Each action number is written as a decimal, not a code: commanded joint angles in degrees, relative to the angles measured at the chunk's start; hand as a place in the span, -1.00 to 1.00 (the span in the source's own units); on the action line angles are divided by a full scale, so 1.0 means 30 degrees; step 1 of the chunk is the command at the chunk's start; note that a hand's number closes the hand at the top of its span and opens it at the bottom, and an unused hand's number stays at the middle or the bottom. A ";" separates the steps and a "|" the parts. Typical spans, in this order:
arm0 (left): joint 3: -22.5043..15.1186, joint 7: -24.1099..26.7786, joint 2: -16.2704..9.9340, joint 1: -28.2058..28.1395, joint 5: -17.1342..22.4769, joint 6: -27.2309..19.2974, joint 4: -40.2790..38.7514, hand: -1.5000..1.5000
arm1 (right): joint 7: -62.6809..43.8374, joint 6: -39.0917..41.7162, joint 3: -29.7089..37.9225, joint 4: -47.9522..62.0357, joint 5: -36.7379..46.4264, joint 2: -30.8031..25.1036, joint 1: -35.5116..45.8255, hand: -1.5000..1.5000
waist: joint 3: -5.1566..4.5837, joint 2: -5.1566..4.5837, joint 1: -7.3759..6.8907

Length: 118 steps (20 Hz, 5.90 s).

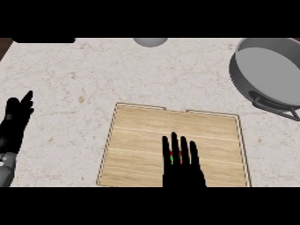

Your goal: Pick the tomato from the tray and place it in the pot

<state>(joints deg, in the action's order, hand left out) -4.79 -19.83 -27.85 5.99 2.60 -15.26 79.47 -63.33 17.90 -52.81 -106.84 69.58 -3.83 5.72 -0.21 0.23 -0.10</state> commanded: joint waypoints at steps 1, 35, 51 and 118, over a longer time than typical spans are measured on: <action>0.0201 0.0119 -0.0351 -0.0323 0.0087 0.0350 0.0545 0.00 | -0.5486 0.2976 -0.0977 -0.0422 -0.0981 0.1213 0.0278 -1.00 | 0.0015 -0.0003 -0.0280; 0.1049 -0.0809 0.0921 0.1396 -0.0908 0.0885 -0.0861 0.00 | -0.3841 -0.0577 0.2021 0.6200 -0.2435 0.1256 0.1769 -1.00 | 0.0062 -0.0135 0.0108; 0.1459 -0.0230 0.1545 -0.0194 -0.1678 0.1197 0.0410 0.00 | -0.2966 -0.0581 0.3990 0.7615 -0.3873 0.1264 0.3234 -1.00 | 0.0068 -0.0086 -0.0076; 0.2432 -0.1864 0.2398 0.1047 -0.2881 0.2644 0.1427 0.00 | 2.8200 -0.1267 2.0277 2.3605 -1.4241 -1.7205 1.5200 1.00 | 0.0081 -0.0250 -0.0749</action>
<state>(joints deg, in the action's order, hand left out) 2.16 -22.96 -20.60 7.94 -6.08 -7.52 82.24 22.04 13.58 11.45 -39.35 23.60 -58.43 46.25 0.03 -0.60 -2.54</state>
